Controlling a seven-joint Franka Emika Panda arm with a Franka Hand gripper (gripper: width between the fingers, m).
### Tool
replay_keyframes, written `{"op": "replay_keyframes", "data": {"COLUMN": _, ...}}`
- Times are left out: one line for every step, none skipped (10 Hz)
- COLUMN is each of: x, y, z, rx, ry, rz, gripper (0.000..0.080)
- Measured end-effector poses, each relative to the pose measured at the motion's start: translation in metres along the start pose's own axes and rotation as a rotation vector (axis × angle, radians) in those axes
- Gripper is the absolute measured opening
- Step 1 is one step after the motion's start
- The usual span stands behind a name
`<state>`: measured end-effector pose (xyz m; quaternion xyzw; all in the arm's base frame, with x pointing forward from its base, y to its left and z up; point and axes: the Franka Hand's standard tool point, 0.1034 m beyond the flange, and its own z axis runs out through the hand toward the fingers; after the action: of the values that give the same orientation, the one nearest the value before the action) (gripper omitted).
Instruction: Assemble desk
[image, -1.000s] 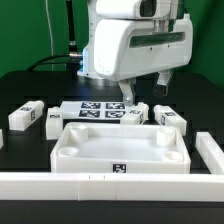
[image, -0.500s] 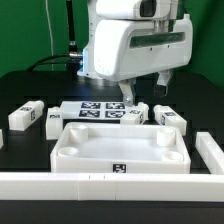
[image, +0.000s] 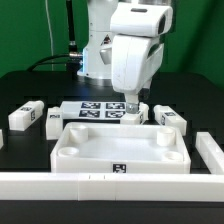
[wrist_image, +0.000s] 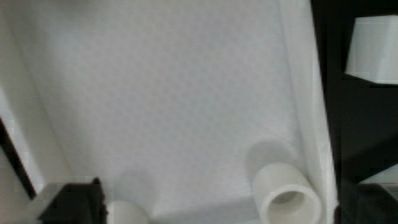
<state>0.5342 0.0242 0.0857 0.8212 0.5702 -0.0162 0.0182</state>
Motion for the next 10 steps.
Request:
{"op": "replay_keyframes", "data": {"x": 0.0, "y": 0.0, "z": 0.001, "rx": 0.001, "ry": 0.0, "rz": 0.0, "gripper": 0.0649}}
{"op": "replay_keyframes", "data": {"x": 0.0, "y": 0.0, "z": 0.001, "rx": 0.001, "ry": -0.001, "rz": 0.0, "gripper": 0.0649}}
{"op": "replay_keyframes", "data": {"x": 0.0, "y": -0.001, "z": 0.002, "rx": 0.003, "ry": -0.001, "rz": -0.002, "gripper": 0.0649}}
{"op": "replay_keyframes", "data": {"x": 0.001, "y": -0.006, "z": 0.007, "rx": -0.014, "ry": 0.013, "rz": -0.086, "gripper": 0.0649}}
{"op": "replay_keyframes", "data": {"x": 0.001, "y": -0.015, "z": 0.014, "rx": -0.005, "ry": 0.013, "rz": -0.15, "gripper": 0.0649}}
{"op": "replay_keyframes", "data": {"x": 0.003, "y": -0.018, "z": 0.018, "rx": 0.008, "ry": 0.01, "rz": -0.216, "gripper": 0.0649}}
{"op": "replay_keyframes", "data": {"x": 0.007, "y": -0.018, "z": 0.024, "rx": 0.021, "ry": 0.006, "rz": -0.296, "gripper": 0.0649}}
{"op": "replay_keyframes", "data": {"x": 0.009, "y": -0.02, "z": 0.026, "rx": 0.027, "ry": 0.004, "rz": -0.286, "gripper": 0.0649}}
{"op": "replay_keyframes", "data": {"x": 0.007, "y": -0.019, "z": 0.026, "rx": 0.026, "ry": 0.004, "rz": -0.283, "gripper": 0.0649}}
{"op": "replay_keyframes", "data": {"x": 0.007, "y": -0.019, "z": 0.026, "rx": 0.027, "ry": 0.004, "rz": -0.282, "gripper": 0.0649}}
